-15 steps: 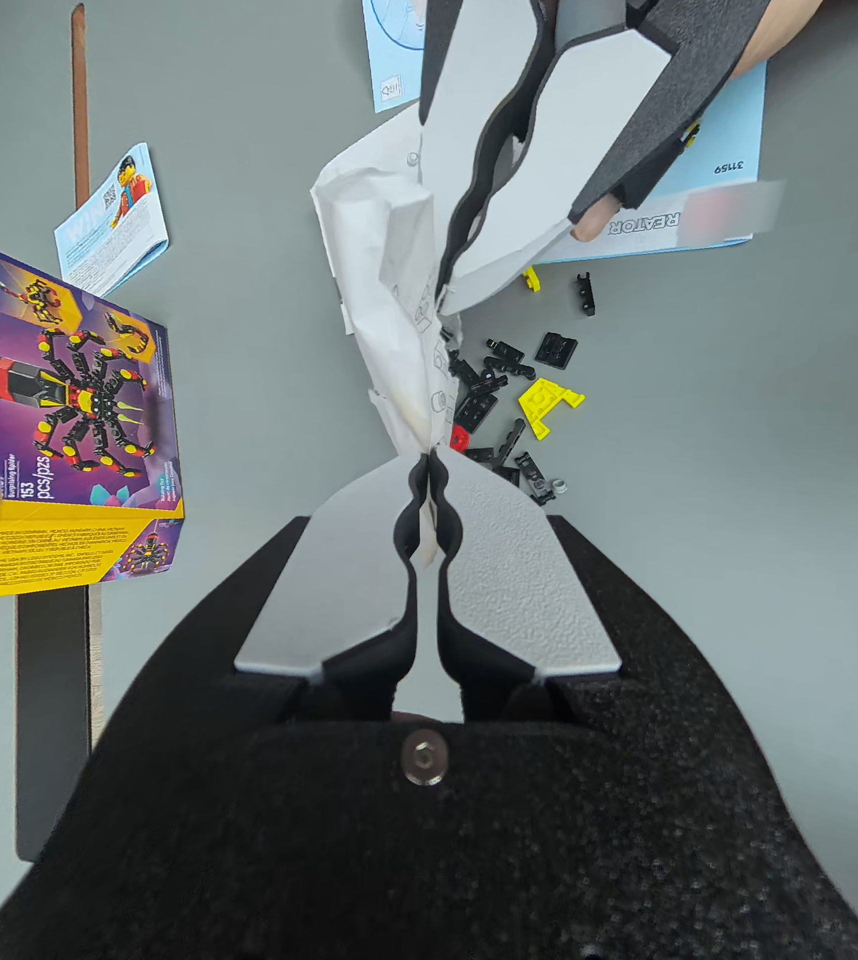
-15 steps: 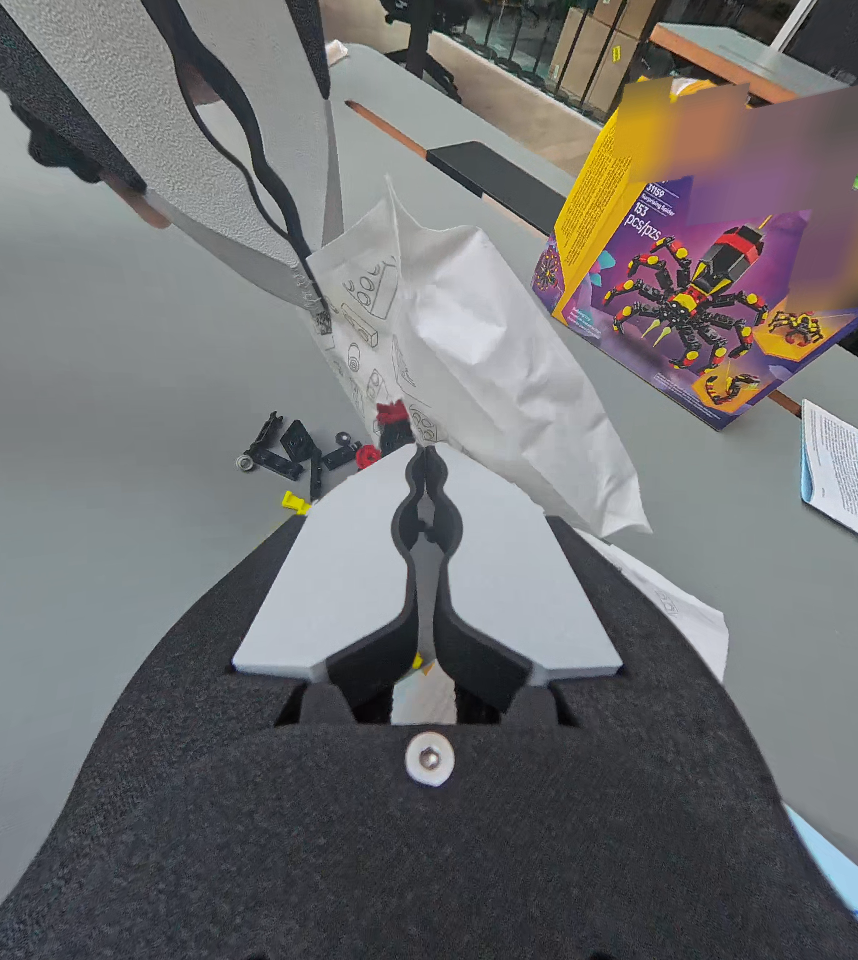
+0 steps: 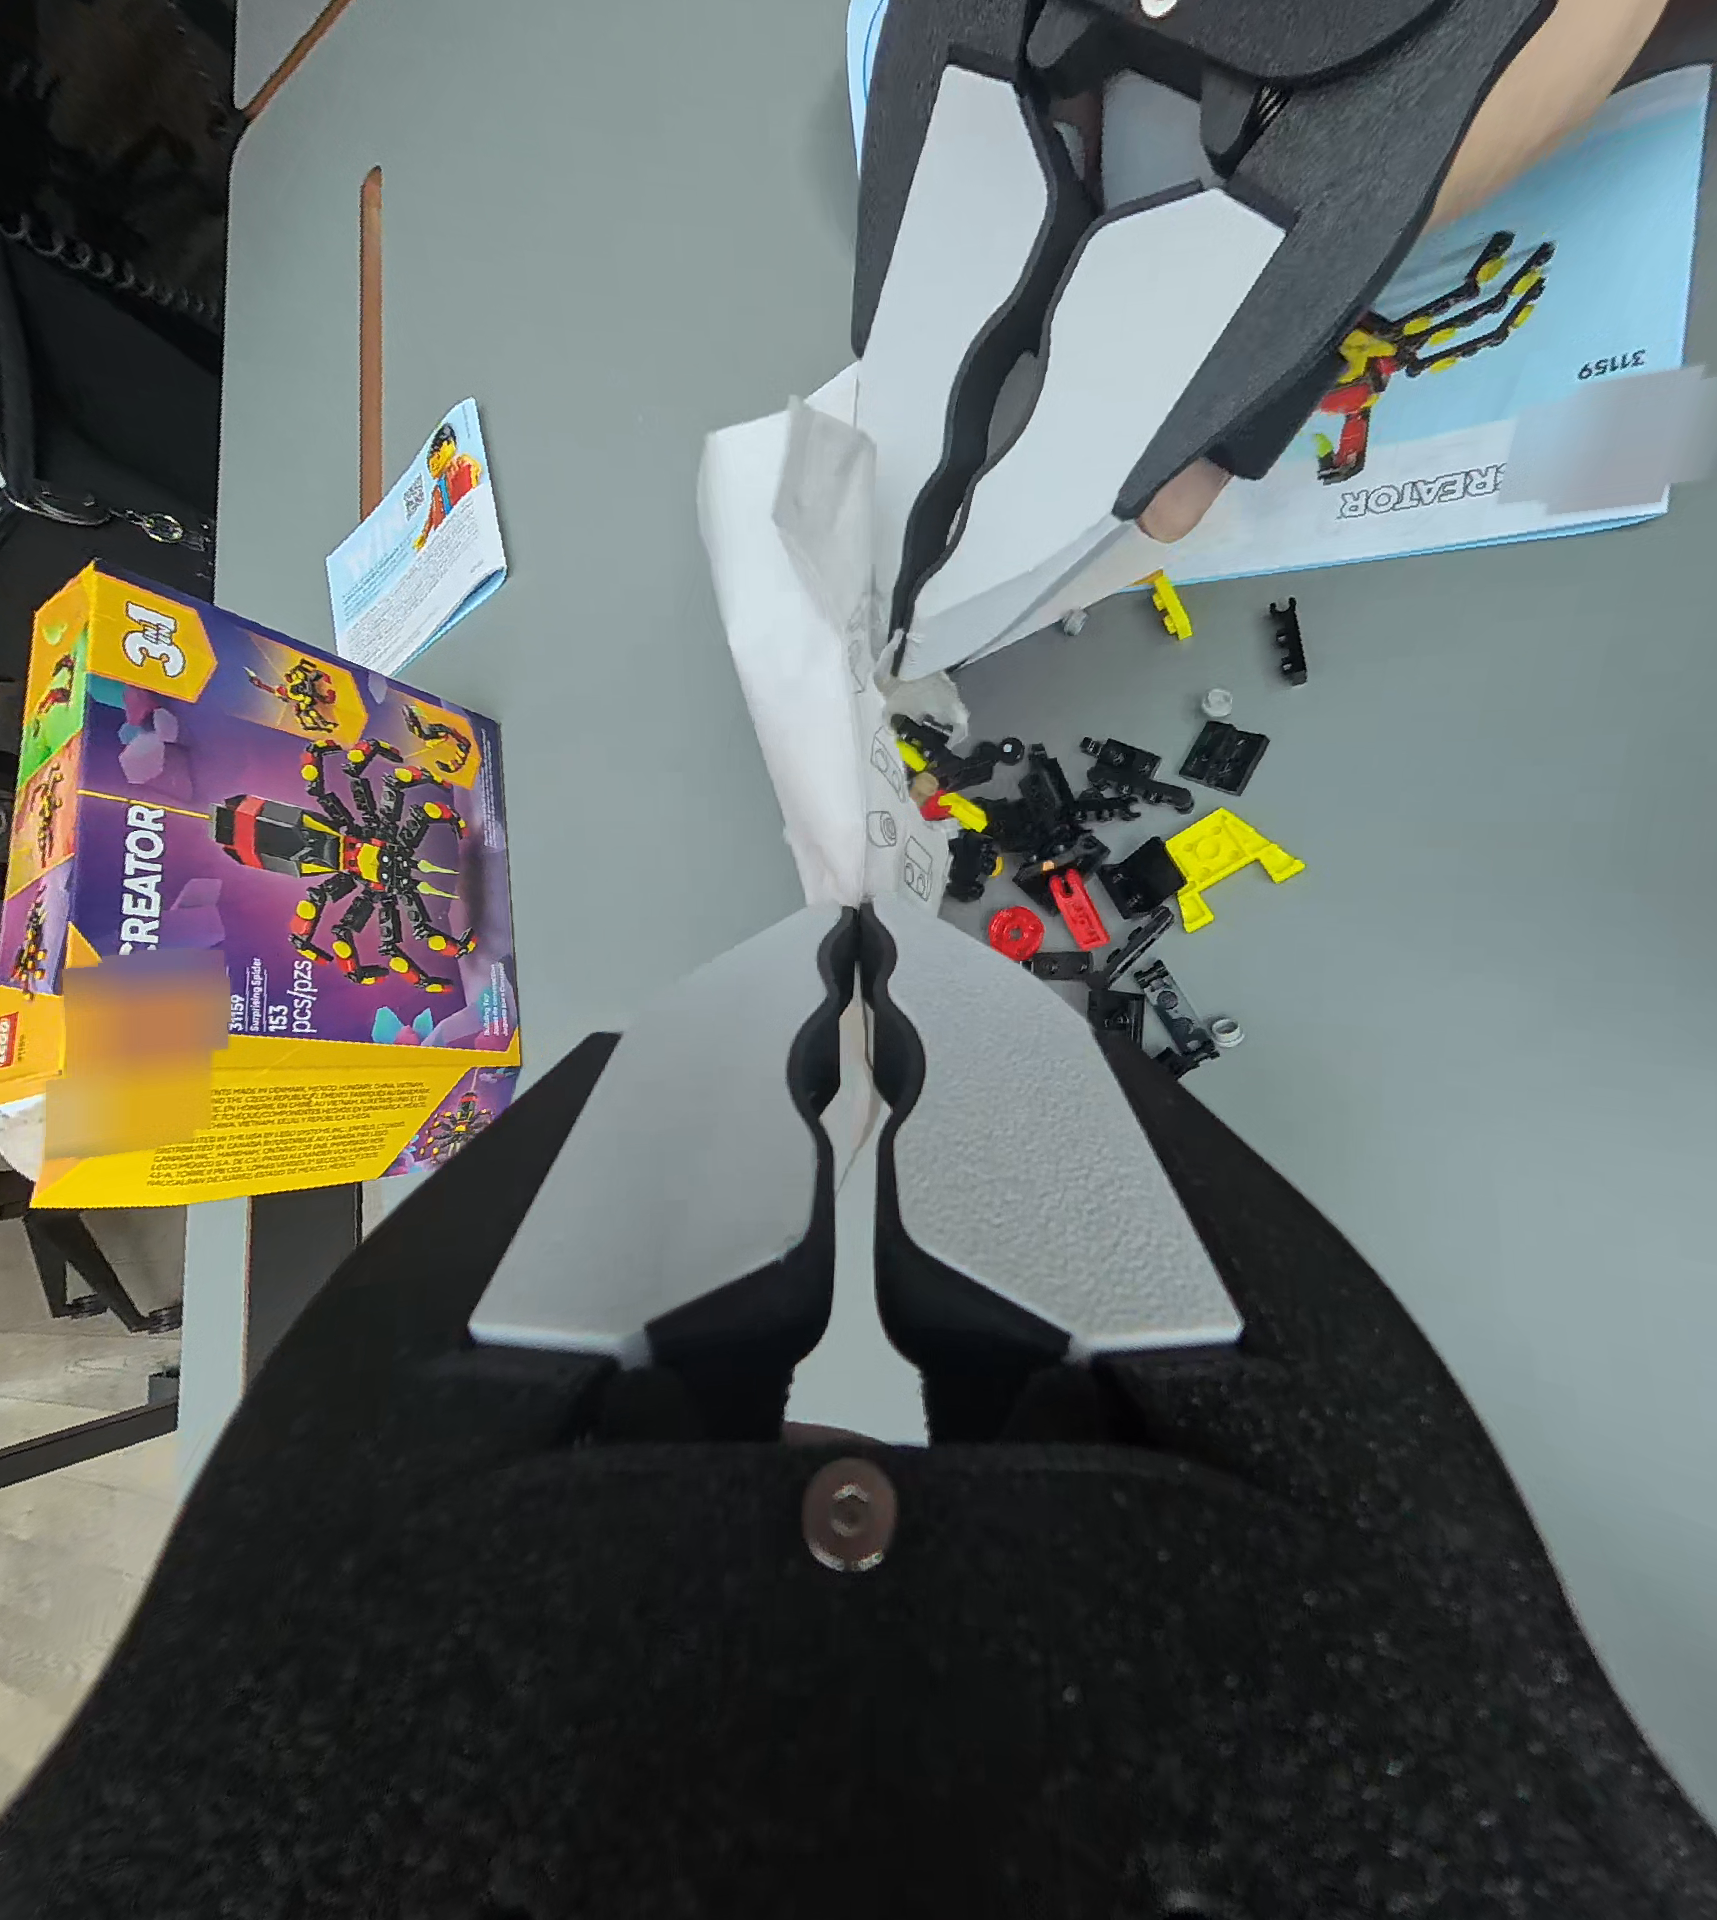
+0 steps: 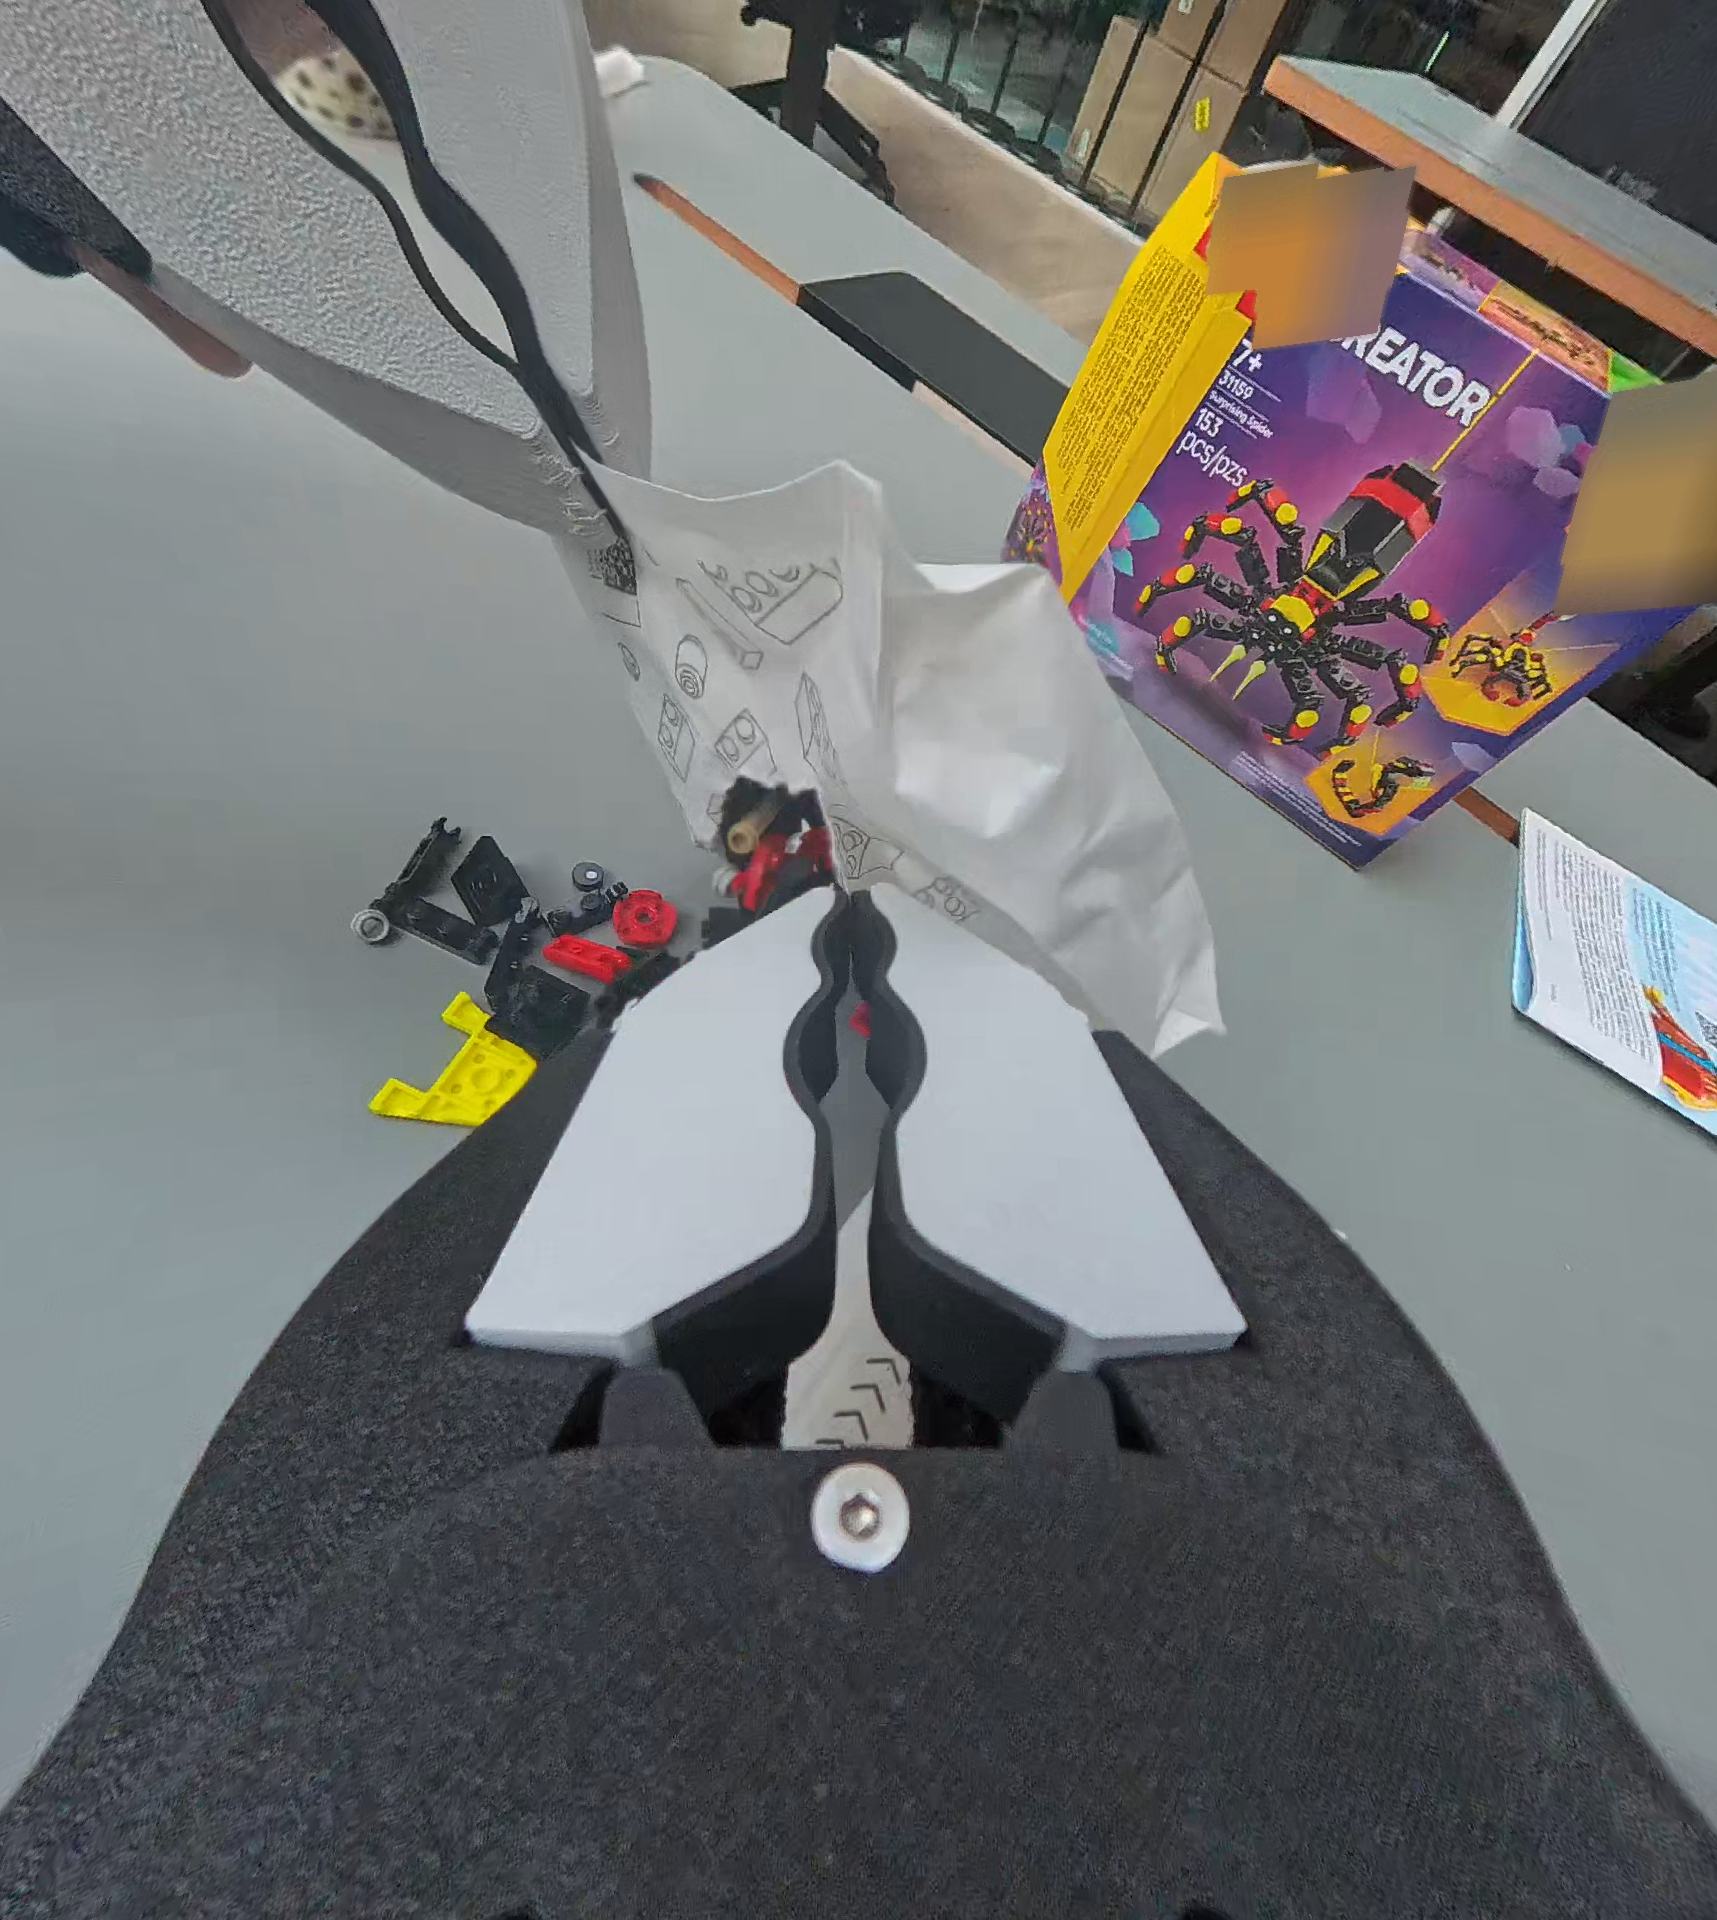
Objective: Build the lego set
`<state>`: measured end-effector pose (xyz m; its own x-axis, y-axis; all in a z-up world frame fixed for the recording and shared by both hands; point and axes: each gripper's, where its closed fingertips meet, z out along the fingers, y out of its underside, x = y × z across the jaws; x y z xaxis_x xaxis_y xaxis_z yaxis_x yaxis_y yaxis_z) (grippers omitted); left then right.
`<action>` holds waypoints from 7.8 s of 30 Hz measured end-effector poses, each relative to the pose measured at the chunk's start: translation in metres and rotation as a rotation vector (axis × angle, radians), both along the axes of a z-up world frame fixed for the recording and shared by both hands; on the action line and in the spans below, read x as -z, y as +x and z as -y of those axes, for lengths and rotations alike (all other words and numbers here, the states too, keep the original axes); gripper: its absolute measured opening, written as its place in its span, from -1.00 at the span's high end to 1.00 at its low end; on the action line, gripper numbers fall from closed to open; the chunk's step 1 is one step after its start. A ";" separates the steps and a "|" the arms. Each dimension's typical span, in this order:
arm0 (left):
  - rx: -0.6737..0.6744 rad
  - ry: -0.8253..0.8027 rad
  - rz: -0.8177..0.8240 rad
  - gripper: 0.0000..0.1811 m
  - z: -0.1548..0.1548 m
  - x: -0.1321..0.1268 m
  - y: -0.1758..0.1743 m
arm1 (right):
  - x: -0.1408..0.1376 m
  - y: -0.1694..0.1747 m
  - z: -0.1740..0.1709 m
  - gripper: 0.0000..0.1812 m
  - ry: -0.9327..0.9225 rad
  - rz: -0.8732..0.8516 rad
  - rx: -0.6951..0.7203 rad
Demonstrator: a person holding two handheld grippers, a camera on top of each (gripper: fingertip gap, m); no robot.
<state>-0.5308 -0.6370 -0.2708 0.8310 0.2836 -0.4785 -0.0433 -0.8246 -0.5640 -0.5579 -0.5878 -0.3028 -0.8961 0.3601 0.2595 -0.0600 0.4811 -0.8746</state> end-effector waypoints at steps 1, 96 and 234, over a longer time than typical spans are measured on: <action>0.000 -0.004 -0.003 1.00 0.000 0.001 0.001 | 0.001 0.003 0.002 1.00 -0.004 0.031 -0.017; -0.125 0.257 -0.268 1.00 -0.010 0.012 -0.001 | 0.001 -0.013 -0.004 0.95 -0.056 0.002 0.102; -0.324 0.623 -0.167 1.00 -0.002 0.006 -0.002 | -0.030 -0.017 -0.022 0.59 -0.272 0.104 0.014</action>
<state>-0.5330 -0.6352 -0.2763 0.5890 0.7649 -0.2609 0.0224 -0.3382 -0.9408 -0.5749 -0.5659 -0.2725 -0.9072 0.4165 0.0590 0.0414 0.2278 -0.9728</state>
